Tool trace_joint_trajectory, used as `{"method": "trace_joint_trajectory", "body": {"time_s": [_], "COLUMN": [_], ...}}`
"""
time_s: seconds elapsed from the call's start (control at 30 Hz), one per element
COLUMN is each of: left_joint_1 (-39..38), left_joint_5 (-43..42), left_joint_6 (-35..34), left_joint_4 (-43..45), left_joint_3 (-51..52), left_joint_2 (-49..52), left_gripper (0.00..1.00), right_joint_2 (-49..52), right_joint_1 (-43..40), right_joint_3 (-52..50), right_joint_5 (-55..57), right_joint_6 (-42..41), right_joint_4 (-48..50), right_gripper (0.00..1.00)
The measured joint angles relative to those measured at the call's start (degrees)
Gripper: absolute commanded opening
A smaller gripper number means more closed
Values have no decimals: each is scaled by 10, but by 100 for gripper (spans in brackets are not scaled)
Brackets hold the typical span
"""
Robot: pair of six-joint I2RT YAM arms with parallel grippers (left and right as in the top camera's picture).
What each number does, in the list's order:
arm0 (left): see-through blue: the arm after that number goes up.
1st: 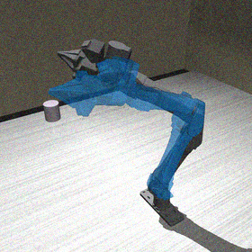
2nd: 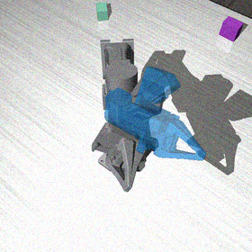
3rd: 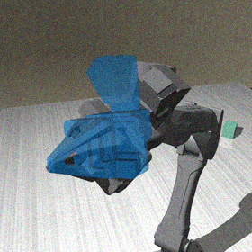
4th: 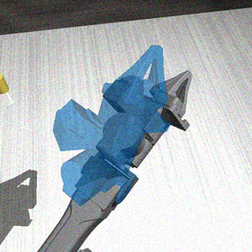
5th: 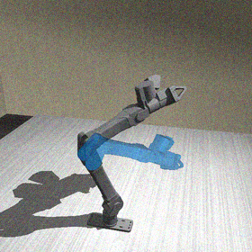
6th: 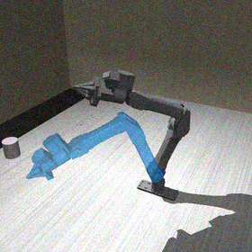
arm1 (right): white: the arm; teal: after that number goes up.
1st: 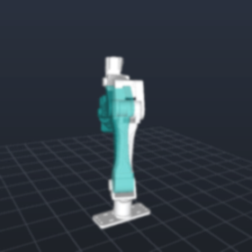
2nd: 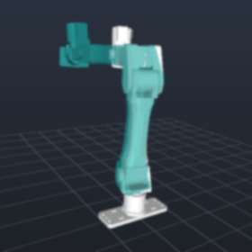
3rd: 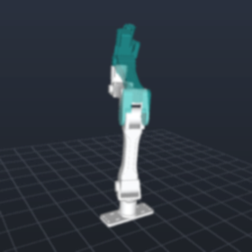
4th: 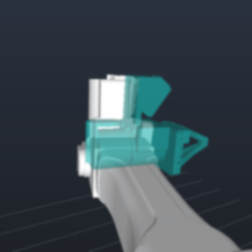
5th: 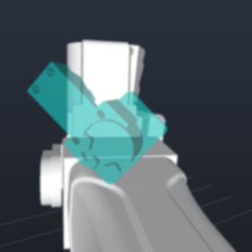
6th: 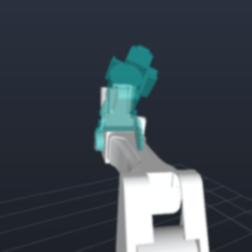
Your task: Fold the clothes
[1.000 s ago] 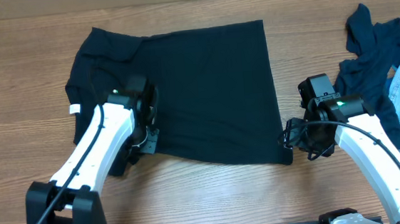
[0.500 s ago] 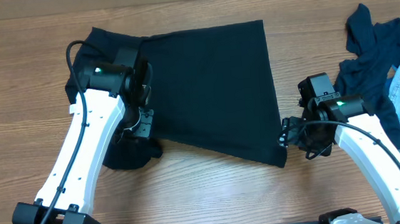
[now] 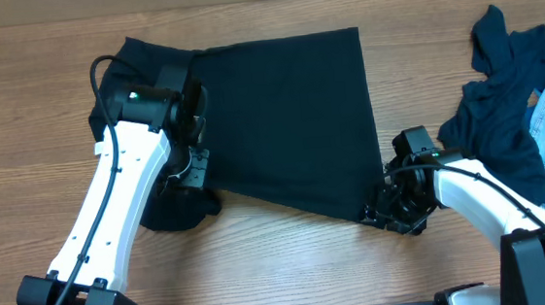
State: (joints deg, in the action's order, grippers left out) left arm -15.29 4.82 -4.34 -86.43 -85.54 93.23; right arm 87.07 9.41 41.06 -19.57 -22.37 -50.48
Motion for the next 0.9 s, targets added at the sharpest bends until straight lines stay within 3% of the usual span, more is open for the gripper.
{"method": "trace_joint_trajectory", "body": {"time_s": [0.2, 0.27, 0.43, 0.47, 0.63, 0.77, 0.9], "left_joint_1": [0, 0, 0, 0, 0, 0, 0], "left_joint_5": [11, 13, 15, 15, 15, 19, 19], "left_joint_6": [0, 0, 0, 0, 0, 0, 0], "left_joint_4": [-6, -4, -4, -4, -4, -4, -5], "left_joint_3": [0, 0, 0, 0, 0, 0, 0], "left_joint_2": [0, 0, 0, 0, 0, 0, 0], "left_gripper": [4, 4, 4, 4, 4, 4, 4], "right_joint_2": [0, 0, 0, 0, 0, -4, -86], "right_joint_1": [0, 0, 0, 0, 0, 0, 0], "right_joint_3": [-12, -13, -20, -21, -21, -3, 63], "right_joint_5": [-15, -17, -16, -14, -6, 12, 64], "right_joint_6": [-3, -8, -19, -18, -26, -29, -30], "right_joint_4": [15, 21, 34, 33, 26, -34, -122], "right_gripper": [56, 46, 6, 4, 4, 4, 4]}}
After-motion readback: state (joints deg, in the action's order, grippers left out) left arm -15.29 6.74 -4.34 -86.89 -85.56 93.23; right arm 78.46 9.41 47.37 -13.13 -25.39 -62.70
